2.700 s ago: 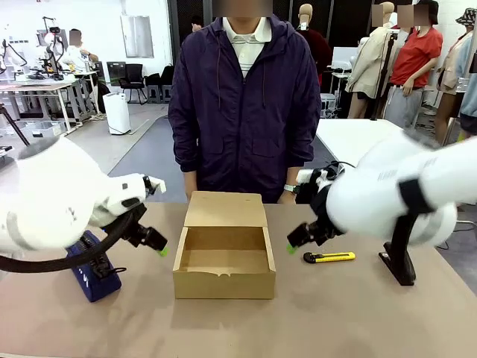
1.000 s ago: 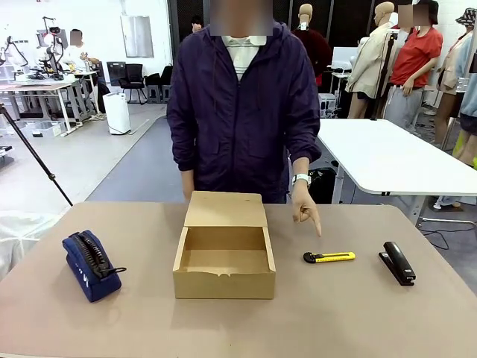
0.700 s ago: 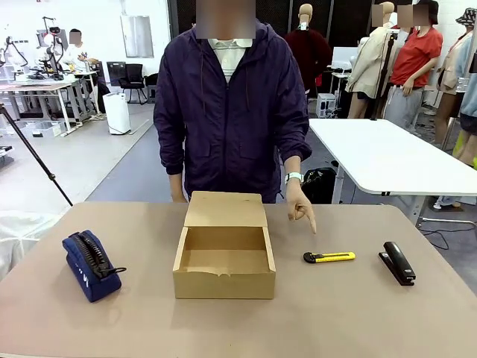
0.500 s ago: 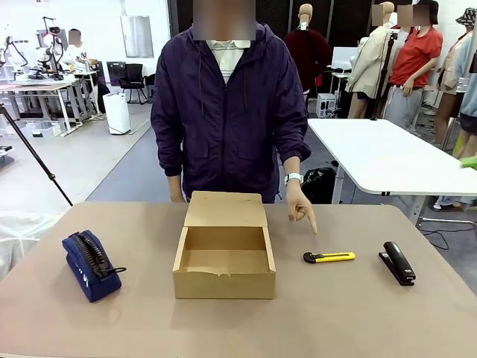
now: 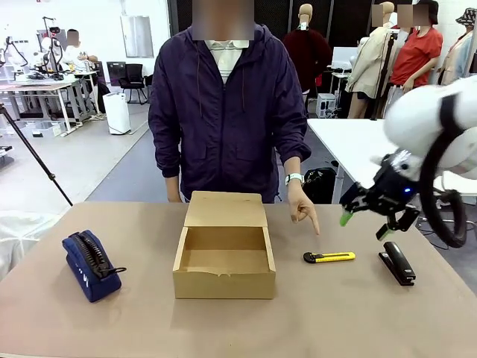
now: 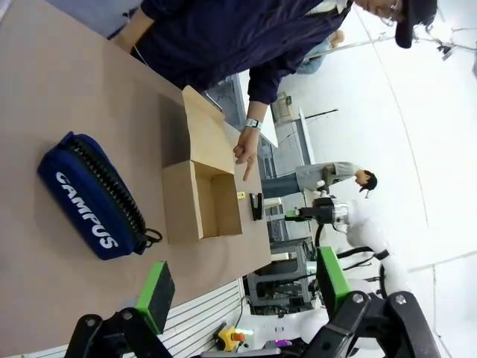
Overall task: Pack the items into the box.
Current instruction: Pick up the item specified by the human and place it in the Mailer Box.
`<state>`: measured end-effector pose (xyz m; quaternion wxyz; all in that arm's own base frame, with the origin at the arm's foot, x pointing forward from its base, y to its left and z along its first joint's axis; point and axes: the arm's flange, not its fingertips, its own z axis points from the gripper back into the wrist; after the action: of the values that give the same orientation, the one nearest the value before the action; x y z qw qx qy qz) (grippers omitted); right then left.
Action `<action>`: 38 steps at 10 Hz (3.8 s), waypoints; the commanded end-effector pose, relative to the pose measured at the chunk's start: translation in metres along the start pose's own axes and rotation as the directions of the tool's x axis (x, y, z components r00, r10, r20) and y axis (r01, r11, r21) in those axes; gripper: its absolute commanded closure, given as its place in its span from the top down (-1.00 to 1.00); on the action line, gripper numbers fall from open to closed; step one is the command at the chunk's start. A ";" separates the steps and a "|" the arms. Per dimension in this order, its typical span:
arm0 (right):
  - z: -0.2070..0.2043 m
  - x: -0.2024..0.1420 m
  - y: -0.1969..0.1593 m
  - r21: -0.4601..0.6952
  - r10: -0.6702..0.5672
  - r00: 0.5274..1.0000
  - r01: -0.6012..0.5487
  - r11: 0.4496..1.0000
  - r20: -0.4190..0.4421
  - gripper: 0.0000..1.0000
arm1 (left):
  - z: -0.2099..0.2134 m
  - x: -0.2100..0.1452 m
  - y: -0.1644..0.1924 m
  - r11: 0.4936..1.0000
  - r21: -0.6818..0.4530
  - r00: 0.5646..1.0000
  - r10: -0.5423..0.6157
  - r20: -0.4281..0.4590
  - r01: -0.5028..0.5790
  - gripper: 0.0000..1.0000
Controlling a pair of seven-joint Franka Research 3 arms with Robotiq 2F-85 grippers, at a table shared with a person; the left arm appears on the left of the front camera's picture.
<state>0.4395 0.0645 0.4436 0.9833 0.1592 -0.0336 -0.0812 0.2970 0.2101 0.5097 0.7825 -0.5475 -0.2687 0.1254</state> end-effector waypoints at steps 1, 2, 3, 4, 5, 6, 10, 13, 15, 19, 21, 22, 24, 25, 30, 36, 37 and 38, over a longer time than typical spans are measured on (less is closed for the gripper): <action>-0.006 0.016 0.014 -0.412 0.181 0.972 -0.227 0.882 -0.150 1.00 | 0.001 0.001 -0.002 1.000 -0.024 1.000 0.004 0.009 -0.003 1.00; -0.006 0.016 0.016 -0.430 0.198 0.980 -0.193 0.882 -0.034 1.00 | 0.001 0.001 -0.002 1.000 -0.024 1.000 0.004 0.009 -0.003 1.00; -0.017 0.006 0.007 -0.149 0.054 0.997 -0.061 0.987 -0.050 1.00 | 0.001 0.001 -0.002 1.000 -0.024 1.000 0.004 0.009 -0.003 1.00; -0.017 0.006 0.007 -0.149 0.054 0.997 -0.061 0.987 -0.050 1.00 | 0.001 0.001 -0.002 1.000 -0.024 1.000 0.004 0.009 -0.003 1.00; -0.017 0.006 0.007 -0.149 0.054 0.997 -0.061 0.987 -0.050 1.00 | 0.001 0.001 -0.002 1.000 -0.024 1.000 0.004 0.009 -0.003 1.00; -0.021 0.011 0.008 -0.258 0.092 0.994 -0.105 0.960 -0.063 1.00 | 0.001 0.001 -0.002 1.000 -0.024 1.000 0.004 0.009 -0.003 1.00; -0.083 0.077 0.012 -0.271 0.202 0.969 -0.235 0.933 -0.144 1.00 | 0.001 0.001 -0.002 1.000 -0.024 1.000 0.004 0.009 -0.003 1.00; -0.101 0.097 0.008 -0.252 0.280 0.943 -0.320 0.913 -0.180 1.00 | 0.001 0.001 -0.002 1.000 -0.024 1.000 0.004 0.009 -0.003 1.00; -0.098 0.097 0.011 -0.110 0.505 0.808 -0.556 0.824 -0.305 1.00 | 0.001 0.001 -0.002 1.000 -0.024 1.000 0.004 0.009 -0.003 1.00; -0.083 0.087 0.015 0.364 0.919 -0.266 -0.919 -0.151 -0.290 1.00 | 0.001 0.001 -0.002 1.000 -0.024 1.000 0.004 0.009 -0.003 1.00; -0.084 0.084 0.020 0.337 0.887 -0.378 -0.898 -0.282 -0.264 1.00 | 0.001 0.001 -0.002 1.000 -0.024 1.000 0.004 0.009 -0.003 1.00; -0.086 0.081 0.021 0.293 0.889 -0.374 -0.909 -0.296 -0.263 1.00 | 0.001 0.001 -0.002 1.000 -0.024 1.000 0.004 0.009 -0.003 1.00; -0.090 0.081 0.026 0.205 0.948 -0.032 -0.978 0.036 -0.317 1.00 | 0.001 0.001 -0.002 1.000 -0.024 1.000 0.004 0.009 -0.003 1.00; -0.090 0.081 0.026 0.205 0.948 -0.032 -0.978 0.036 -0.317 1.00 | 0.001 0.001 -0.002 1.000 -0.024 1.000 0.004 0.009 -0.003 1.00; -0.124 0.099 0.028 0.065 0.934 -0.167 -0.986 -0.154 -0.317 1.00 | 0.001 0.001 -0.002 1.000 -0.024 1.000 0.004 0.009 -0.003 1.00; -0.161 0.102 0.025 0.062 0.924 -0.156 -0.988 -0.143 -0.349 1.00 | 0.001 0.001 -0.002 1.000 -0.024 1.000 0.004 0.009 -0.003 1.00; -0.165 0.103 0.024 0.066 0.924 -0.154 -0.988 -0.140 -0.351 1.00 | 0.001 0.001 -0.002 1.000 -0.024 1.000 0.004 0.009 -0.003 1.00; -0.167 0.104 0.023 0.052 0.919 -0.148 -0.989 -0.138 -0.366 1.00 | 0.001 0.001 -0.002 1.000 -0.024 1.000 0.004 0.009 -0.003 1.00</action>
<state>0.5572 0.1179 0.2982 0.7113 -0.0115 0.0068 0.7028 0.2963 0.2112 0.5091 0.7820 -0.5487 -0.2672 0.1265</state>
